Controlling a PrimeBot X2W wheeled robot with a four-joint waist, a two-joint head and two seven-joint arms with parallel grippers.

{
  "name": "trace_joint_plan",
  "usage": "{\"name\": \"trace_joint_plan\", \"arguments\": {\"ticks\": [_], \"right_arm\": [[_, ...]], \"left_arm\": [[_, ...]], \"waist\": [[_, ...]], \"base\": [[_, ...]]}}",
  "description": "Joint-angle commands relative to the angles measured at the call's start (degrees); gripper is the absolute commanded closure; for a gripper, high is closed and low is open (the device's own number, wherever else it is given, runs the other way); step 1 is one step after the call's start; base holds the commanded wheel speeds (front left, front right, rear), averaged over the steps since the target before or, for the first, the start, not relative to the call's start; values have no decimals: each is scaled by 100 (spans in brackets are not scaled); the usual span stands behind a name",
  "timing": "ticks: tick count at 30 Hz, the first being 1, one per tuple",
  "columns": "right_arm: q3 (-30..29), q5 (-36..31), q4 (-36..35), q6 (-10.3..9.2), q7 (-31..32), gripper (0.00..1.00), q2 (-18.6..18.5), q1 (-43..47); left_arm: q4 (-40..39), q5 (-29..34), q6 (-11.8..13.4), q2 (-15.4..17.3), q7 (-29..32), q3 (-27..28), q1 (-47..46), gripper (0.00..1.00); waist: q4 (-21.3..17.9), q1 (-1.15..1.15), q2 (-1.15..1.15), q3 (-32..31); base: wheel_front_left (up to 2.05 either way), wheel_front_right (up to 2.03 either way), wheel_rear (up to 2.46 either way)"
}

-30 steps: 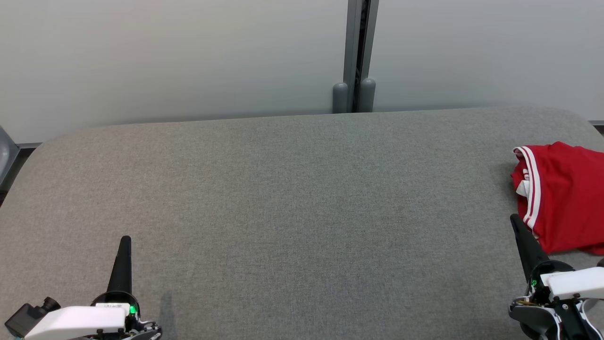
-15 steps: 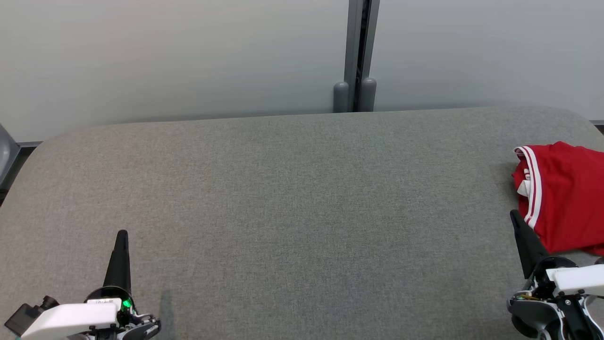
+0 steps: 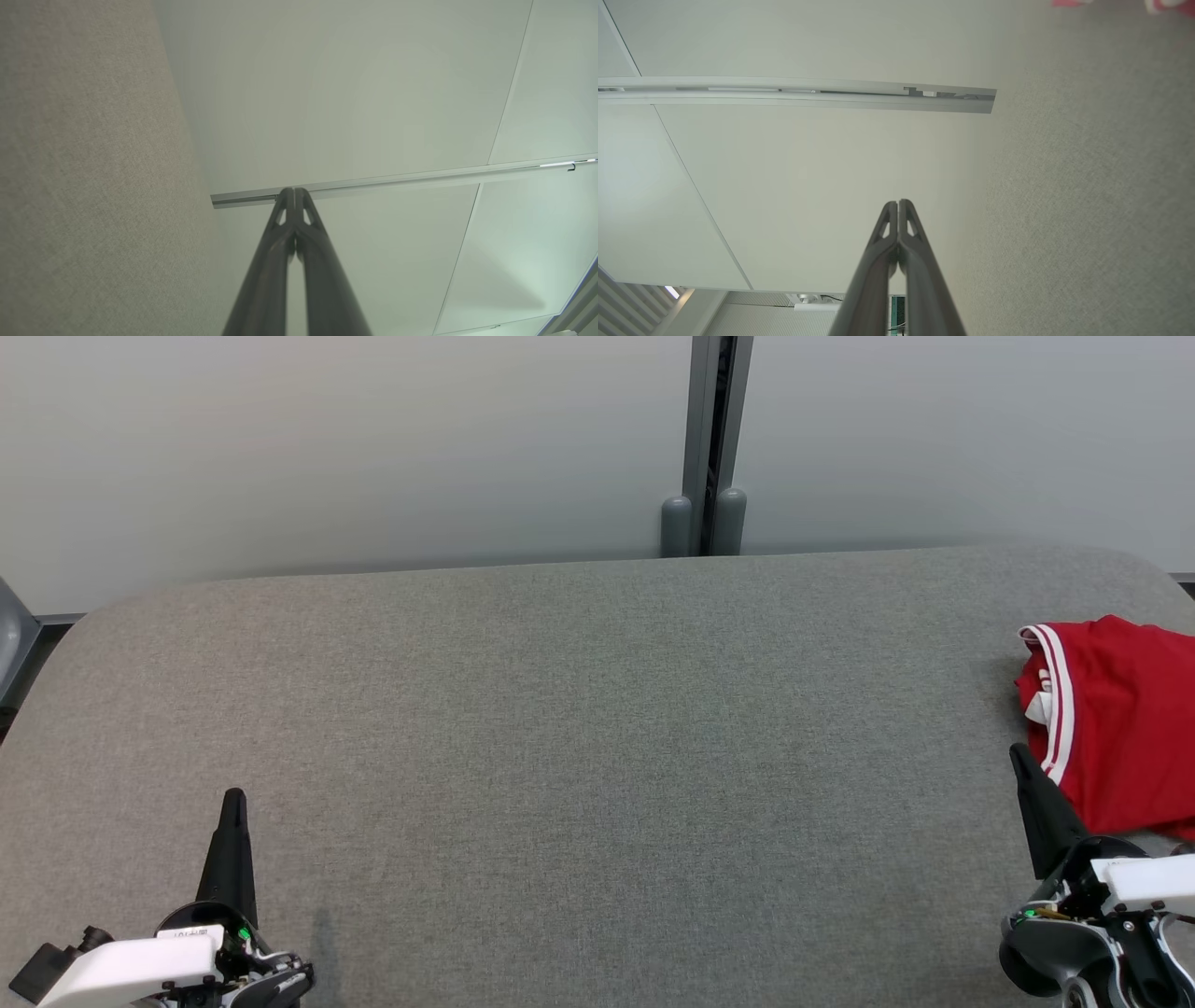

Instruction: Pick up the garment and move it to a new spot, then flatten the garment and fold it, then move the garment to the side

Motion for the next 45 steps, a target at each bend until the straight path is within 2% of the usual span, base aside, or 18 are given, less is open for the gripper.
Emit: {"name": "trace_joint_plan", "arguments": {"ticks": [1, 45], "right_arm": [[-30, 71, -2, 3, 28, 100, -20, -41], [-23, 65, -4, 4, 24, 100, -23, -40]], "left_arm": [[3, -48, -46, 8, 17, 34, -108, 100], [0, -33, -40, 2, 26, 43, -108, 100]], "waist": [[1, 0, 0, 0], [1, 0, 0, 0]], "base": [[0, 0, 0], [0, 0, 0]]}}
